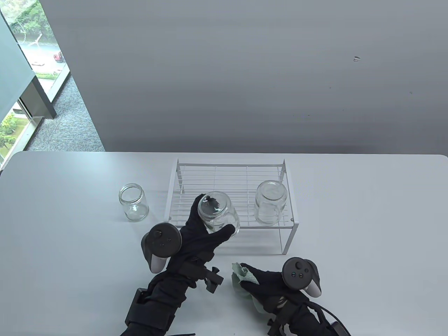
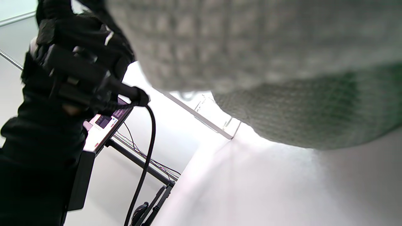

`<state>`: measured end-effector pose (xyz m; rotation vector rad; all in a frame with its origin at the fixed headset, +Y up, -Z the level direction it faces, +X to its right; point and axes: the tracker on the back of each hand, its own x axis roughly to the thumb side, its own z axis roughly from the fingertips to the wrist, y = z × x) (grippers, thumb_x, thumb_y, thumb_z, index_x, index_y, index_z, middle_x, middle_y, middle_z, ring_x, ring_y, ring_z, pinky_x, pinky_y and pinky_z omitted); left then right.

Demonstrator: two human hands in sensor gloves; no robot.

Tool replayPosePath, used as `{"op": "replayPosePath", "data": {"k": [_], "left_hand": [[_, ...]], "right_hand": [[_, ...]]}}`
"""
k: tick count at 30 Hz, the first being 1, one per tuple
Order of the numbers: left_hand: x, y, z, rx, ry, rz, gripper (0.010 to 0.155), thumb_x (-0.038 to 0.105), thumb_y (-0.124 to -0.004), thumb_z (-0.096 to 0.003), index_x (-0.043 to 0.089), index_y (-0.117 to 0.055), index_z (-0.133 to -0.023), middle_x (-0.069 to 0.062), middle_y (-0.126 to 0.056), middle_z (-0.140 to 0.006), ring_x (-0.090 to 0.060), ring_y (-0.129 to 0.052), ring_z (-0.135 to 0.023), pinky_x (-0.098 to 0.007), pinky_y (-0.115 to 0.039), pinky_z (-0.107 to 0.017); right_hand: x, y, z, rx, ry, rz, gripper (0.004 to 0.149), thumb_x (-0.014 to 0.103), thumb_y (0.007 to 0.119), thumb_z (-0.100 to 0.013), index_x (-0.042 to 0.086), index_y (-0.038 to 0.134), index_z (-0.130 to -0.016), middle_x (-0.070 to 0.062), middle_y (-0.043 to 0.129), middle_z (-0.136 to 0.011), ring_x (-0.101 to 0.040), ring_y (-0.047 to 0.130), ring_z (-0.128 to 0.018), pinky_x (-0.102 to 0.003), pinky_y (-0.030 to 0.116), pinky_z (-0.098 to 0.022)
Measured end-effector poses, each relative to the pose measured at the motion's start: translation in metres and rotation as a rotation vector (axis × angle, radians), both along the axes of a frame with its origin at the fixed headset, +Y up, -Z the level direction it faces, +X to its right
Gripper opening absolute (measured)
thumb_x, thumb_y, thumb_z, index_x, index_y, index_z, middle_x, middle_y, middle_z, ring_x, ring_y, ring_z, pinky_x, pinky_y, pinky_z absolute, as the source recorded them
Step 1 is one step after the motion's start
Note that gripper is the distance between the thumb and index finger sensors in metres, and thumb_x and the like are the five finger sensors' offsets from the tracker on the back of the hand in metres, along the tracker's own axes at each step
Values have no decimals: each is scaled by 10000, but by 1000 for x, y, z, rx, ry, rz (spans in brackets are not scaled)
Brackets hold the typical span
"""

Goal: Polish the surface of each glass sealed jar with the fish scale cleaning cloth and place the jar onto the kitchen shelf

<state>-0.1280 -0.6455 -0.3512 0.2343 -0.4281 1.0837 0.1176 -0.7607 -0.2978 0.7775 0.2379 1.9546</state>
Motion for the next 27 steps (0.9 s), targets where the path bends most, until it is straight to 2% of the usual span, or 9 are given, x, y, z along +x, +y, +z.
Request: {"op": "replayPosePath", "data": {"k": [8, 27], "left_hand": [[16, -5, -27, -4, 62, -92, 1088, 651, -883, -410, 8, -306, -1071, -276, -563, -1068, -528, -753, -920, -690, -522, -657], [27, -18, -42, -44, 77, -173, 1075, 638, -887, -416, -16, -331, -1063, -313, -590, -1039, -567, -765, -873, -727, -541, -597]], "right_hand": [[1, 1, -1, 7, -2, -5, 630, 305, 680, -550, -131, 552, -986, -406, 741, -816, -565, 873, -602, -653, 670, -434], [2, 1, -1, 11, 3, 1, 633, 306, 680, -550, -129, 544, -989, -405, 741, -816, -564, 873, -601, -652, 671, -433]]}}
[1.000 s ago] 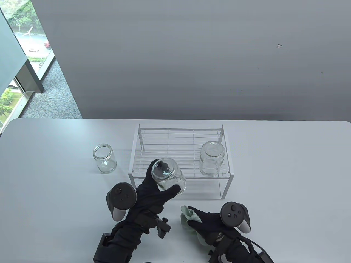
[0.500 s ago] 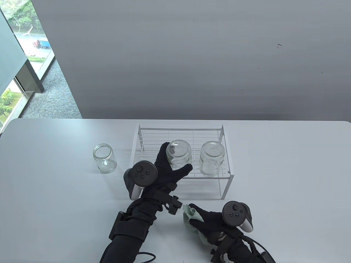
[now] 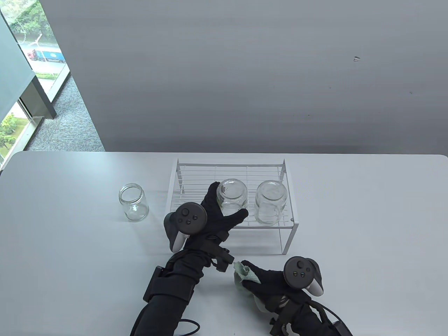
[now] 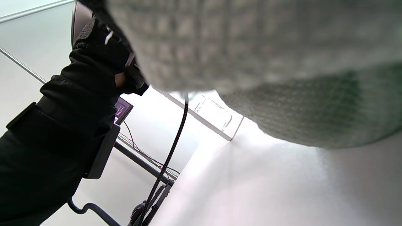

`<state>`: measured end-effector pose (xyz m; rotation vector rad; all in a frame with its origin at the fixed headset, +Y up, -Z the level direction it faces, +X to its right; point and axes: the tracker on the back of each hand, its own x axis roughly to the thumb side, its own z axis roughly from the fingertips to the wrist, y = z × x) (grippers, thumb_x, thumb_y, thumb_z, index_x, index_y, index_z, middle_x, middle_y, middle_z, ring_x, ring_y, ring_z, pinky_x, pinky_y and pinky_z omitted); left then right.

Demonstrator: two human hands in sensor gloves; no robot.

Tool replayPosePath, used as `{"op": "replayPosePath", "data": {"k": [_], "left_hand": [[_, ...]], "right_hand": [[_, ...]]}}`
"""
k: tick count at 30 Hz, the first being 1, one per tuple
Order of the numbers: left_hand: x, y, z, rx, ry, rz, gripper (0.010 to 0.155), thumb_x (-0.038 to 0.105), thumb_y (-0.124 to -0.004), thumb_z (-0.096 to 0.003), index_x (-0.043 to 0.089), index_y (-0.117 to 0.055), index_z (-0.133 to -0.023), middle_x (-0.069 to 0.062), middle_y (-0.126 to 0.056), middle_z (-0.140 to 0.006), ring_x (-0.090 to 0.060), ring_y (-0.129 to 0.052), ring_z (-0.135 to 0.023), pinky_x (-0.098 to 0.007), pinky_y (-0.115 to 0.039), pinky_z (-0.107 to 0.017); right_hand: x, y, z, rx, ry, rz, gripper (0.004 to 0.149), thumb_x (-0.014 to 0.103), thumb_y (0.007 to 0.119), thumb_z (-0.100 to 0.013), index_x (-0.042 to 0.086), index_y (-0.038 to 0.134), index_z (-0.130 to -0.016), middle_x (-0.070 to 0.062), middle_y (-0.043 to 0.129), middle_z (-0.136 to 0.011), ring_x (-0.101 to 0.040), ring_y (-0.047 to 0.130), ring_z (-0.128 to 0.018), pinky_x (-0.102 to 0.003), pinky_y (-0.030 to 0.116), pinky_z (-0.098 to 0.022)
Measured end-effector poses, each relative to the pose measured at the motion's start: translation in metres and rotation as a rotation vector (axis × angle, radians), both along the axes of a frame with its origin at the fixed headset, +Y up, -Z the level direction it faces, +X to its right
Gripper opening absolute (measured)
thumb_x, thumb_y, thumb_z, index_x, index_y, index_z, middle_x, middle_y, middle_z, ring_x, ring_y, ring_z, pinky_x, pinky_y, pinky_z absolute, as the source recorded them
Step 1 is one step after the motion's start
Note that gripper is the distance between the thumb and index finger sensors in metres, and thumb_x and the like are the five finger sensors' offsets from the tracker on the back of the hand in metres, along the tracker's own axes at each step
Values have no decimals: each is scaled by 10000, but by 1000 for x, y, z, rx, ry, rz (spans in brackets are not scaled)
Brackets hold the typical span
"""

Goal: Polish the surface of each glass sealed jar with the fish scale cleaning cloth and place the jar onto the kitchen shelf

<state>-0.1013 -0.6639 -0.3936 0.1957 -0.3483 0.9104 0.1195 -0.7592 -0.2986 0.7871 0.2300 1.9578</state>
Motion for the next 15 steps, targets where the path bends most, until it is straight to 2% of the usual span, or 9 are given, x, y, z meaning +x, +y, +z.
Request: {"op": "replayPosePath", "data": {"k": [15], "left_hand": [[0, -5, 0, 9, 2, -5, 1070, 633, -882, -419, -18, -326, -1060, -327, -582, -1034, -578, -740, -874, -727, -532, -590]], "right_hand": [[0, 1, 0, -13, 7, 8, 632, 306, 680, -551, -128, 545, -990, -407, 739, -817, -565, 871, -603, -654, 669, -433]]}}
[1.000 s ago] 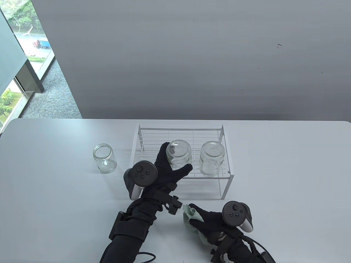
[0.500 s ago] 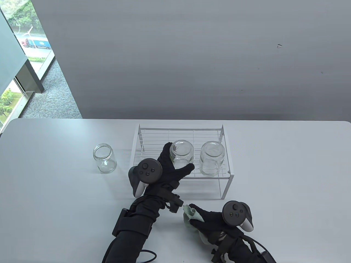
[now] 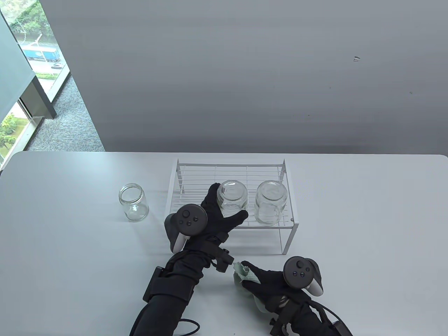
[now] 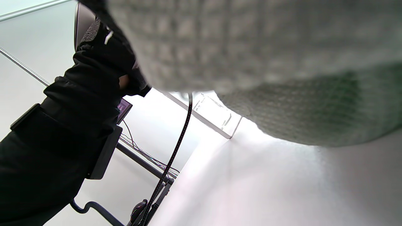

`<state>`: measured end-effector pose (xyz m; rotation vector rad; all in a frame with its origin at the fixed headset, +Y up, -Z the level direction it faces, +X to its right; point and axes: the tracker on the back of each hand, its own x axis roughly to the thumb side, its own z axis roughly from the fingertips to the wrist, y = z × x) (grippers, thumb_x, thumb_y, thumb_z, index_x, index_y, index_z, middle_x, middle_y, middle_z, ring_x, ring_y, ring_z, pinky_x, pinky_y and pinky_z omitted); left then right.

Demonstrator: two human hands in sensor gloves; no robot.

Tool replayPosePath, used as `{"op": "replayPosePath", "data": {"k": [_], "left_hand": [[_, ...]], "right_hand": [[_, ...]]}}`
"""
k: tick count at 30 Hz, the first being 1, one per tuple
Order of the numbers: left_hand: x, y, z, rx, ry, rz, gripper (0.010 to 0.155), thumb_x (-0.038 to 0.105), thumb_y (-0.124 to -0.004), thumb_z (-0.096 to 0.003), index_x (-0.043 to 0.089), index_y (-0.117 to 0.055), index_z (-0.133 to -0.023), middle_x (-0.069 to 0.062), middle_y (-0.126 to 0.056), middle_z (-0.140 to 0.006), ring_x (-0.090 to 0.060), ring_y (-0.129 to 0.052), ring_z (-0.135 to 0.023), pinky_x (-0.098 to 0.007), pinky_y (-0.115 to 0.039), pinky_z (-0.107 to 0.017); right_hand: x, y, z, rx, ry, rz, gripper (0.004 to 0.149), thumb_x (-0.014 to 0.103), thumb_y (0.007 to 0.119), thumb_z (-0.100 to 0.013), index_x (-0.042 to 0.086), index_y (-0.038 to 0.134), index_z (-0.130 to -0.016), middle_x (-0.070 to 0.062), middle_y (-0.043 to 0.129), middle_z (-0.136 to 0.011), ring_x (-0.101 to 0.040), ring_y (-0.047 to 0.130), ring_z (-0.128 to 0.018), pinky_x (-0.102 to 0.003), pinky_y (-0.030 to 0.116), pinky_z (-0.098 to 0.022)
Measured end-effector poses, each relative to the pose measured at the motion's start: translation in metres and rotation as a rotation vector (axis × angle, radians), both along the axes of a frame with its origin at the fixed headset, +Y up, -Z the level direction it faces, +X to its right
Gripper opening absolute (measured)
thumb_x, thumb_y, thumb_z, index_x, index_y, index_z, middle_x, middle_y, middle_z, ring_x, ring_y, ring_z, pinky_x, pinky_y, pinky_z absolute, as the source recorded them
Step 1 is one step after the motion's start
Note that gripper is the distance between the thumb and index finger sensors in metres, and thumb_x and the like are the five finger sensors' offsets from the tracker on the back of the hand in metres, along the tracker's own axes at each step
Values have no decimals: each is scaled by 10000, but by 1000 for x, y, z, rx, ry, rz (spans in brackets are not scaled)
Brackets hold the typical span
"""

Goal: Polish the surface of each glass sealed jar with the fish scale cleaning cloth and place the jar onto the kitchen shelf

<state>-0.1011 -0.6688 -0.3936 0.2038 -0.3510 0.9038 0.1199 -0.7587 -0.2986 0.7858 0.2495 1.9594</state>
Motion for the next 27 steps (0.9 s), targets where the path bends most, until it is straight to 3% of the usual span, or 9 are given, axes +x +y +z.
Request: {"op": "replayPosePath", "data": {"k": [15, 23, 27], "left_hand": [[-2, 0, 6, 8, -7, 33, 1087, 618, -860, -439, -40, -261, -1064, -376, -507, -1038, -633, -651, -887, -747, -501, -587], [-20, 18, 23, 99, -17, 37, 1104, 628, -858, -430, -18, -233, -1071, -350, -464, -1068, -604, -638, -928, -724, -465, -643], [-41, 28, 37, 146, -38, 40, 946, 574, -870, -435, 64, -410, -1087, -295, -537, -1076, -556, -667, -949, -717, -419, -668]], "right_hand": [[-1, -1, 0, -16, 18, -15, 638, 318, 680, -553, -123, 545, -994, -407, 737, -820, -567, 870, -603, -653, 669, -433], [0, 0, 0, -11, 17, -19, 640, 320, 679, -553, -124, 544, -994, -408, 737, -819, -567, 870, -603, -653, 669, -433], [-1, 1, 0, -5, 22, -23, 641, 323, 678, -554, -123, 546, -994, -407, 738, -820, -566, 870, -604, -652, 669, -433]]}}
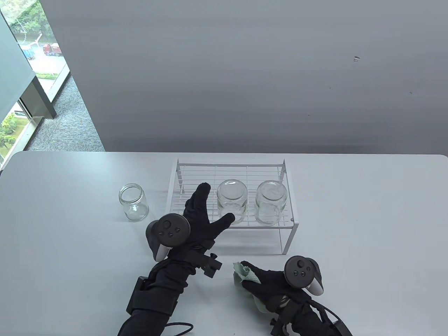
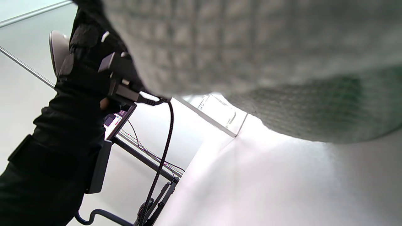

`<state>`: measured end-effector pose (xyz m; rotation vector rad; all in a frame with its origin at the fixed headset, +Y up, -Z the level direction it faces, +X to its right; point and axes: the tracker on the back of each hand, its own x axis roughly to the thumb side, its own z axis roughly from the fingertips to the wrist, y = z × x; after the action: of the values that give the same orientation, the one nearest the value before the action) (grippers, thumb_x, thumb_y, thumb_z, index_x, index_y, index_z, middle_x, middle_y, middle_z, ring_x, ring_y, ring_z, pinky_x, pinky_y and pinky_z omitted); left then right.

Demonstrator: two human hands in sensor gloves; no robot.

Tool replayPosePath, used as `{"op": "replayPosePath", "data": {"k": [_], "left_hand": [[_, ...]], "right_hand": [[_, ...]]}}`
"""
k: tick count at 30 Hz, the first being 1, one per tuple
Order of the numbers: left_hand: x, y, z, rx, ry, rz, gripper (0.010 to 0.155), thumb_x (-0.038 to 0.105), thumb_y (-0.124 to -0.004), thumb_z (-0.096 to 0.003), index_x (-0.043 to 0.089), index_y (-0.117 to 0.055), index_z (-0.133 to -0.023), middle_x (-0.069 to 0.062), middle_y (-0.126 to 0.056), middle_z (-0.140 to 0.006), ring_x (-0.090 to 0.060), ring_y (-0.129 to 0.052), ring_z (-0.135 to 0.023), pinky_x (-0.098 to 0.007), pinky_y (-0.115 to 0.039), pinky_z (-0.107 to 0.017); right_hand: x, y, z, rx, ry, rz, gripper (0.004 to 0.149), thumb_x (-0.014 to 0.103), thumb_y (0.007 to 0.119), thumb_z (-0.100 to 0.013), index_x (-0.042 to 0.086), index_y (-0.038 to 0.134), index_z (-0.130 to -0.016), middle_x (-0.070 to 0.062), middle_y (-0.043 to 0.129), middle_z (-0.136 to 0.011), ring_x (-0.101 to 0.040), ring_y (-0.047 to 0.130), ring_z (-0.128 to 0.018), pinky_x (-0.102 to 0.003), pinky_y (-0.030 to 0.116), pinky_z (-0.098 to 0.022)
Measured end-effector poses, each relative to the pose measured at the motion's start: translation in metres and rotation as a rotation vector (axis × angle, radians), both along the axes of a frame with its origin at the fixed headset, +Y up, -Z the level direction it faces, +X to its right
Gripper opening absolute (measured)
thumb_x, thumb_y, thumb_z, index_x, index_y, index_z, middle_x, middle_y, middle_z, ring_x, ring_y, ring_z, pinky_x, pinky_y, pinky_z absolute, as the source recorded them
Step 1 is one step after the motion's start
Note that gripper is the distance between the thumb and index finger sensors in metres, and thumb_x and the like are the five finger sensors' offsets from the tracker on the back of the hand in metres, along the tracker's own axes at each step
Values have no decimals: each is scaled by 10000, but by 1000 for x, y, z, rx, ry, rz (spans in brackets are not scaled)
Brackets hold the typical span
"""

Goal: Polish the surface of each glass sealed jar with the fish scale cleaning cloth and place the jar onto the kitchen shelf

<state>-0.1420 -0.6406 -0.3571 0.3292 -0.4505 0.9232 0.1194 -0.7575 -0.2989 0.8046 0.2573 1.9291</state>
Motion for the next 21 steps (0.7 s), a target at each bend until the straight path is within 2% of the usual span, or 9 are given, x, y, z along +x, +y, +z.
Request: {"op": "replayPosePath", "data": {"k": [4, 7, 11, 13, 16, 21], "left_hand": [[-27, 6, 16, 88, 44, 2, 785, 517, -848, -465, 109, -539, -1060, -237, -638, -1055, -496, -742, -929, -694, -435, -679], [-52, 13, 22, 142, 105, -23, 581, 339, -809, -502, 143, -630, -1018, -173, -747, -1003, -424, -843, -875, -669, -475, -683], [-90, 19, 17, 158, 226, -65, 513, 259, -770, -506, 164, -664, -999, -140, -787, -978, -385, -877, -852, -659, -486, -686], [-108, 18, 10, 144, 296, -81, 510, 245, -759, -508, 163, -658, -1001, -135, -789, -975, -374, -880, -851, -656, -485, -687], [-134, 7, -10, 59, 397, -146, 528, 238, -752, -508, 141, -632, -1013, -141, -789, -972, -374, -883, -848, -653, -490, -686], [-154, -18, -39, -78, 471, -320, 553, 190, -769, -490, 123, -623, -1018, -150, -780, -981, -392, -867, -865, -665, -473, -689]], "right_hand": [[-1, 0, 0, 1, 5, -4, 641, 324, 678, -554, -122, 547, -995, -407, 737, -820, -566, 871, -603, -652, 669, -434], [-1, 0, 0, -2, -2, -11, 640, 325, 677, -555, -121, 548, -995, -405, 739, -820, -564, 872, -604, -651, 670, -434], [-6, 2, 0, -7, -6, -36, 638, 321, 678, -556, -123, 548, -995, -409, 734, -822, -571, 865, -606, -655, 665, -435], [-11, 5, -1, 40, -1, 3, 637, 323, 678, -556, -120, 552, -996, -406, 736, -824, -567, 869, -606, -653, 668, -435], [-19, 10, -1, 100, 9, 41, 634, 325, 677, -554, -116, 559, -993, -400, 742, -823, -560, 875, -606, -650, 673, -436], [-22, 11, 0, 106, 20, 44, 631, 323, 679, -554, -115, 565, -993, -400, 744, -823, -562, 875, -606, -651, 672, -437]]}}
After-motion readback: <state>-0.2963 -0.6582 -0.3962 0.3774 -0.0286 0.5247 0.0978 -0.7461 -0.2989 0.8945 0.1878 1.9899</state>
